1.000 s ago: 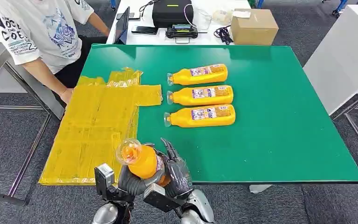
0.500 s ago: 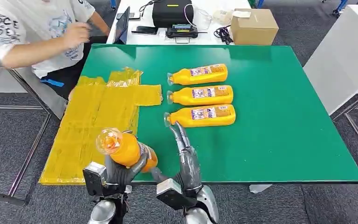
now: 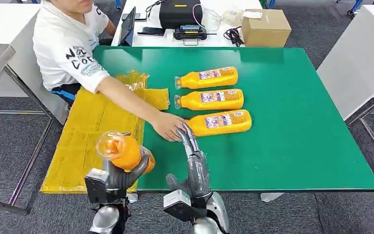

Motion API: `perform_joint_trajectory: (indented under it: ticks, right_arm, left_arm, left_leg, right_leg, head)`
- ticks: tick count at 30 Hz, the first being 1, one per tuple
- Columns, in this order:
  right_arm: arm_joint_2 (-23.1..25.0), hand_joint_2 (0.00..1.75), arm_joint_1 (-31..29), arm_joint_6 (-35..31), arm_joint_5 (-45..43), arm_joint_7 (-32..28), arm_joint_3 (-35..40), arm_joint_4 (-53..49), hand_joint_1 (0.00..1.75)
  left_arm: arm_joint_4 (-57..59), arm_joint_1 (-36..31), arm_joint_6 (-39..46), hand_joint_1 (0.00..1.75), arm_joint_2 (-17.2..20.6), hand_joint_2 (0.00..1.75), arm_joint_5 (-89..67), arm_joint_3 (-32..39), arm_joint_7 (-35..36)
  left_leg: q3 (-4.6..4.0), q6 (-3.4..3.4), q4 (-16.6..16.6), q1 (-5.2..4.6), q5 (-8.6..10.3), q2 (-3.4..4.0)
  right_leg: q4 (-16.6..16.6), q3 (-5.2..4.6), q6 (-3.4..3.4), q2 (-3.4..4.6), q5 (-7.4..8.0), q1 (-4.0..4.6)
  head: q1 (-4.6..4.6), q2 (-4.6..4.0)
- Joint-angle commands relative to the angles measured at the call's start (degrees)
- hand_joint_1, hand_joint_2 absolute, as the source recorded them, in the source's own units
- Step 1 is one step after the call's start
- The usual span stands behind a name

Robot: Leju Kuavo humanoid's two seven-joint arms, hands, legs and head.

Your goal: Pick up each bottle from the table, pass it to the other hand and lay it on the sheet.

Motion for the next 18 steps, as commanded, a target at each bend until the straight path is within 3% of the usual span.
perform_joint_trajectory:
  ticks: [1, 5, 8, 18]
  right_arm:
    - [-0.26, 0.0, -3.22, 3.72, -2.53, -0.46, 3.23, -3.5, 0.0]
    - [-0.59, 0.0, -3.1, 3.6, -3.86, -1.15, 3.8, -7.18, 0.0]
    - [-1.03, 0.0, -2.84, 3.31, -4.34, -1.53, 4.36, -9.32, 0.0]
    - [-1.03, 0.0, -2.96, 4.55, -5.49, -1.1, 4.84, -6.75, 0.0]
  left_arm:
    - [13.47, -14.11, 12.11, 1.75, 3.16, 1.75, -44.44, 11.5, 4.54]
    - [21.84, -21.2, 12.11, 1.75, 4.43, 1.75, -53.15, 19.35, 5.76]
    - [25.48, -23.88, 12.11, 1.75, 6.78, 1.75, -60.05, 21.31, 10.15]
    - [27.91, -24.95, 12.11, 1.75, 9.82, 1.75, -66.42, 22.97, 14.48]
  left_leg:
    - [0.09, -0.11, -0.03, 0.05, 0.03, 0.02]
    - [0.1, -0.13, -0.01, 0.09, 0.04, 0.13]
    - [0.13, -0.14, -0.02, 0.08, 0.1, 0.13]
    - [0.21, -0.17, 0.01, 0.17, 0.04, 0.12]
  right_leg:
    - [0.0, 0.07, -0.14, 0.0, 0.02, 0.05]
    - [0.01, 0.09, -0.15, 0.1, 0.07, 0.09]
    - [0.04, 0.09, -0.16, 0.08, 0.06, 0.07]
    - [0.03, 0.22, -0.19, 0.07, 0.0, 0.15]
  head:
    - [0.02, 0.0]
    - [0.02, 0.0]
    - [0.0, 0.0]
    - [0.02, 0.0]
